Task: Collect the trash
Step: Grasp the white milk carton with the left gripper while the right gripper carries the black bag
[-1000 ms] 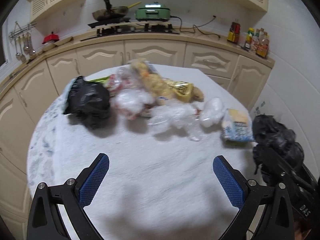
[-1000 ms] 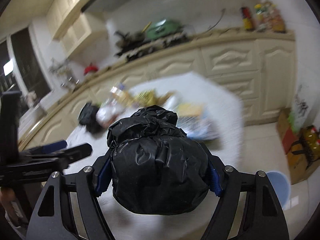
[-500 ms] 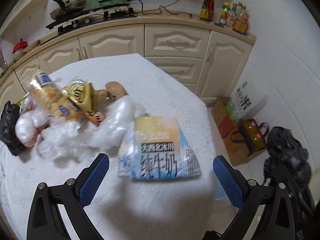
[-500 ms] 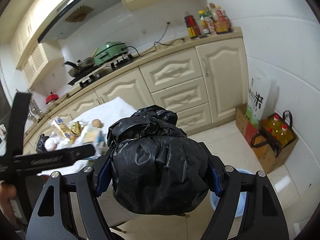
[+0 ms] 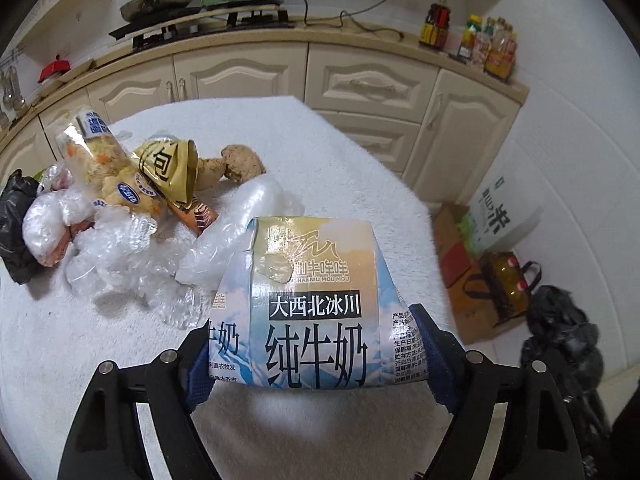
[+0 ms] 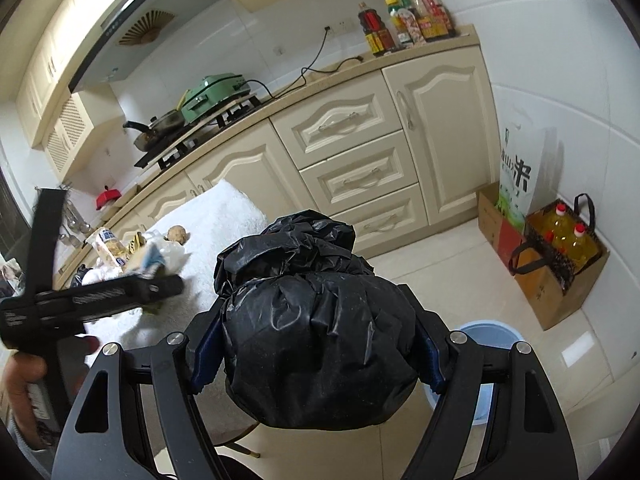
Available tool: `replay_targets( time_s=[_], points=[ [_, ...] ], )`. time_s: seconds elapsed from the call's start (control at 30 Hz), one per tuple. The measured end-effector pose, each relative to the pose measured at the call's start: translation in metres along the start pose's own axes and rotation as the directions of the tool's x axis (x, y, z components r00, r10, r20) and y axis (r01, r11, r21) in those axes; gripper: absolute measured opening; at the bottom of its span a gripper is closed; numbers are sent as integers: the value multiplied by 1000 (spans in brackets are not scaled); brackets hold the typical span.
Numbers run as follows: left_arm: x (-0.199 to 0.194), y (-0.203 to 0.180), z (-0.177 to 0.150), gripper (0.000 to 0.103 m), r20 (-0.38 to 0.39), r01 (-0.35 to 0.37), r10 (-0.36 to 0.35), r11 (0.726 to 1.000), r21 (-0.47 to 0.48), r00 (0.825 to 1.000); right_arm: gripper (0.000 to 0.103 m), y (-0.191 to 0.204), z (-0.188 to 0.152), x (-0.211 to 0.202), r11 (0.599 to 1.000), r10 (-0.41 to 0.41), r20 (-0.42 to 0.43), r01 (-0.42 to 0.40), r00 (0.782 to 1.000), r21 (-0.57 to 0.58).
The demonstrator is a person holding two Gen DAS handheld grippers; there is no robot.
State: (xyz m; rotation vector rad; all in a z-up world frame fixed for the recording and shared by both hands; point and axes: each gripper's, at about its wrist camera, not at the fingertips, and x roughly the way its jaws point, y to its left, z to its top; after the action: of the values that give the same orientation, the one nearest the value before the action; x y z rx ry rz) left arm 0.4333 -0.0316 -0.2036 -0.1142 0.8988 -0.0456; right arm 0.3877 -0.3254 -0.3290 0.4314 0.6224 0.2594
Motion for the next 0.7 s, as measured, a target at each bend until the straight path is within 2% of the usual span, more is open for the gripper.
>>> replay_targets(
  time_s=[0.17,0.33,0.47,0.63,0.67,0.7],
  points=[
    [-22,-38,-14,80,19,77,-79,992,101,997,78,-23,-11,-6,999,-45,-1,45,999,30],
    [2,-93,-29,80,-44,151,-145,967,207,988,78,-78,-29,-8,978,-196,-30,198,980,67],
    [42,-134,-38,80,-126,182,-151,942,284,980,78,-125,-50,15,954,-279,-108,288,954,79],
    [114,-169,-39,80,-212,181,-113,923,339,971,80,-174,-65,52,944,-289,-150,308,946,122],
    [129,-174,-38,80,-229,184,-109,922,341,967,82,-184,-67,60,944,-283,-149,303,947,133],
    [144,-180,-40,80,-248,189,-103,917,352,963,90,-195,-69,70,945,-269,-163,293,949,146]
  ],
)
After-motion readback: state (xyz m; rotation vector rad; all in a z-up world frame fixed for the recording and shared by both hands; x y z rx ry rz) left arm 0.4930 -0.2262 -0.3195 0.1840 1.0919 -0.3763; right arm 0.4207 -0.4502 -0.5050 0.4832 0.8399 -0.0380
